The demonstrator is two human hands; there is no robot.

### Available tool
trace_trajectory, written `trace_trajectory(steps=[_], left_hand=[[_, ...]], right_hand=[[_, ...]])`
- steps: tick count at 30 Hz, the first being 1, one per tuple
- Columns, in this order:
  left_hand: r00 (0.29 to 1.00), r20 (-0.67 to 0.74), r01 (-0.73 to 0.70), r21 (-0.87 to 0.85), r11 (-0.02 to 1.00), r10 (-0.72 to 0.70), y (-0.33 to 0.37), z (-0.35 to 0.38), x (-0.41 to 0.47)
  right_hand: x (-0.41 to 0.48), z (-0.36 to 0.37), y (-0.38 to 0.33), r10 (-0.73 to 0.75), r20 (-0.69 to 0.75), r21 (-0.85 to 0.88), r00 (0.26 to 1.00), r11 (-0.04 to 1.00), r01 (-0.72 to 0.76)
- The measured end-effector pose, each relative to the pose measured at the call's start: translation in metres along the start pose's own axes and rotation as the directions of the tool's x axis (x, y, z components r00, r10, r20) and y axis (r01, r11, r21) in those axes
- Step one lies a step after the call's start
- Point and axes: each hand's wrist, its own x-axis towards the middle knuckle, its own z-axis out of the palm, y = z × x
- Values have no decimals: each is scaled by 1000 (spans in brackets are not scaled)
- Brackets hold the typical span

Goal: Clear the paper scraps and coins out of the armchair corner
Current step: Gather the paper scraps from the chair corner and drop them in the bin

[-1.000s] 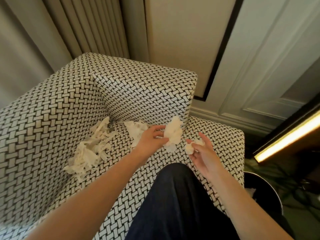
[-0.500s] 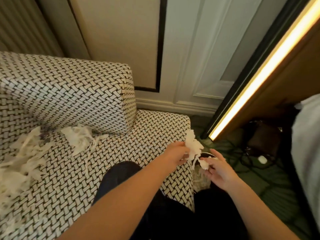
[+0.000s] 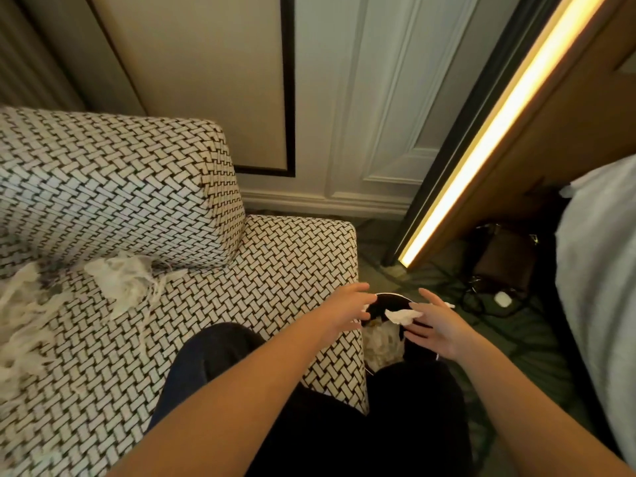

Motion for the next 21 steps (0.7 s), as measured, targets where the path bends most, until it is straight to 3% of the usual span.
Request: trace_trajectory(steps=[5, 9, 14, 21], left_hand=[[997, -66, -48, -32, 998, 46, -1, -25, -7], [990, -95, -109, -58, 992, 103, -1, -52, -22], [965, -196, -197, -114, 974, 173, -3, -105, -52], [909, -384, -267, -229, 936, 166, -29, -190, -98]], right_hand=[[-11, 7, -5, -7, 41, -114, 999, 993, 12], [-19, 26, -12, -95, -3, -99, 995, 991, 94], [-38, 73, -20, -197, 120, -61, 973, 977, 205], [-73, 171, -22, -213, 313, -129, 925, 956, 264]])
